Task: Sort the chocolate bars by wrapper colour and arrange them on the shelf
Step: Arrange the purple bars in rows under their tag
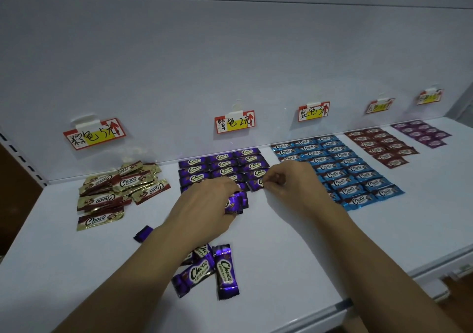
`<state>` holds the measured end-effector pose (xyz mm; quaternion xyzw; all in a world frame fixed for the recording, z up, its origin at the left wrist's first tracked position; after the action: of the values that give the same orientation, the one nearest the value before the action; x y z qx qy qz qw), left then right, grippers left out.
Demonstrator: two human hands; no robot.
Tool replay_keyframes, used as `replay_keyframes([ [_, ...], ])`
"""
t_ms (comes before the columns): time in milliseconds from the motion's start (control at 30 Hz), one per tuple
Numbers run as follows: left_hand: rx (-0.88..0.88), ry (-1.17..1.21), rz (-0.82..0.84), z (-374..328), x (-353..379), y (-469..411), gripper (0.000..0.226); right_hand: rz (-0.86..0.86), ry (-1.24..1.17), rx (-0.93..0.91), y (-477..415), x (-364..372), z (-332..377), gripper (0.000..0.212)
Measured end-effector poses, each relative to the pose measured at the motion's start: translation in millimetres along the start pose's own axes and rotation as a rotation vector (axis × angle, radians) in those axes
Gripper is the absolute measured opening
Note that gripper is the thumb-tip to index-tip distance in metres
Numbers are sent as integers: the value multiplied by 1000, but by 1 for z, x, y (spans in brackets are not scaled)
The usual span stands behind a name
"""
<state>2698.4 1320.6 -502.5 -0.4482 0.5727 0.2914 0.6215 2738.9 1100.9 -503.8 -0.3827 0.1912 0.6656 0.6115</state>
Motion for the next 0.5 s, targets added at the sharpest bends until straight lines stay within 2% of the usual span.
replay_keyframes([
  [267,-2,-8,14,0,1,0,43,-34,3,-33,2,0,3,11],
  [333,3,7,11,0,0,0,43,-186,-55,-89,4,-5,4,6],
  [400,5,28,0,1,-1,2,44,-320,-216,-156,8,-9,10,5],
  [433,4,32,-12,3,-1,2,44,-291,-345,-179,10,-10,16,5],
  [500,-6,54,-44,5,-2,2,39,-62,-647,-197,16,-4,33,5],
])
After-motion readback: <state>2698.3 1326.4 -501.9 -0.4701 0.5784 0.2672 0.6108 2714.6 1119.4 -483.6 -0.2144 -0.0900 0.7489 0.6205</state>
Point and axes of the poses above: each hand's wrist, its own y-axis away from the middle knuckle, its own x-axis out of the palm, z = x × y, the point moved 1 cm from there along -y, towards the middle knuckle, and after that the axes turned 12 degrees about -y, right-handed, at the moved point
